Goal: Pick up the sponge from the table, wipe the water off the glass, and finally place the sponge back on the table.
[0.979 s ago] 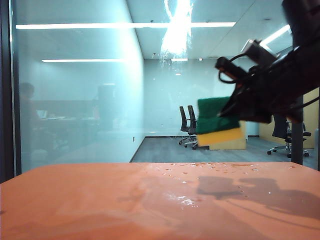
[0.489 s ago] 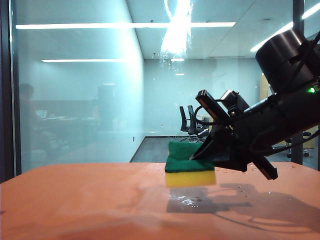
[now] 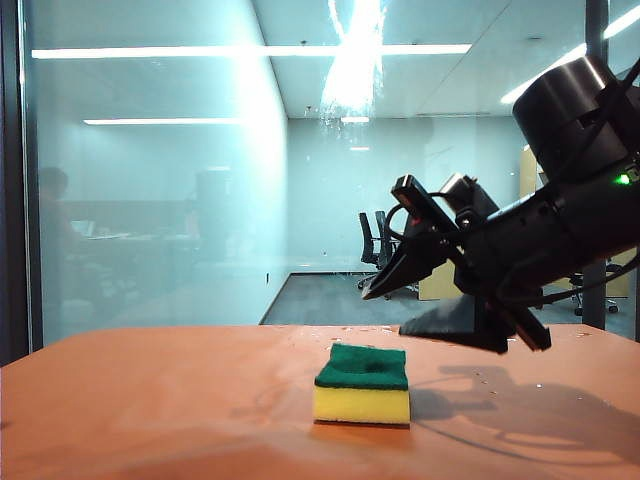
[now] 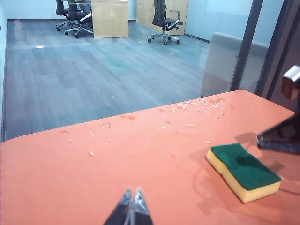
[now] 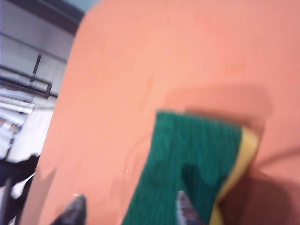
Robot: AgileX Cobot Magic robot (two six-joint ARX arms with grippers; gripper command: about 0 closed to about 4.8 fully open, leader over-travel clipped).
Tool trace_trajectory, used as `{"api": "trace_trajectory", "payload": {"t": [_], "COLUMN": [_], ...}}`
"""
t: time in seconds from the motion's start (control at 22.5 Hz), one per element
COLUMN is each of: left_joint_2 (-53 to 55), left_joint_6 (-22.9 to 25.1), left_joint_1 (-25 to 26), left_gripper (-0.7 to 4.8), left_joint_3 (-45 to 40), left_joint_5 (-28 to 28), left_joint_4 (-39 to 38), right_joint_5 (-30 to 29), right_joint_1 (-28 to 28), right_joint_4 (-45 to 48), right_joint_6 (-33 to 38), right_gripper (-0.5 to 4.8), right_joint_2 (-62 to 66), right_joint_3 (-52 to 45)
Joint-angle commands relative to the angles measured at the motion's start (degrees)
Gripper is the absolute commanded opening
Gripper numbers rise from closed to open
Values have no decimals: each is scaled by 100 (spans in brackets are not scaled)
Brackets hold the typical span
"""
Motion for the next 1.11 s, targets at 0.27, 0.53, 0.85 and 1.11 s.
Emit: {"api": "trace_trajectory", "payload": {"t": [0.27,0.53,0.85,1.11], "left_joint_2": [7,7,7,7], "left_joint_6": [22,20,22,24], "left_joint_1": [0,0,0,0], "left_gripper": [-5,-5,-5,-5], "left_joint_3": [20,22,22,22], "left_joint_5": [9,22,22,20], "left_joint_4": [144,170,168,170], "right_joint_5": [682,1534,1989,1947], "right_joint_1": [-9,-20,-535,-1545], "right_joint_4": [975,1248,343,-673], "right_joint_6": [-1204,-2387,-3519,-3864], "right_gripper": [-7,-7,-7,-7], "right_joint_2": [-26,-251,-1620,-2758], "right_joint_3": [24,24,22,22]}}
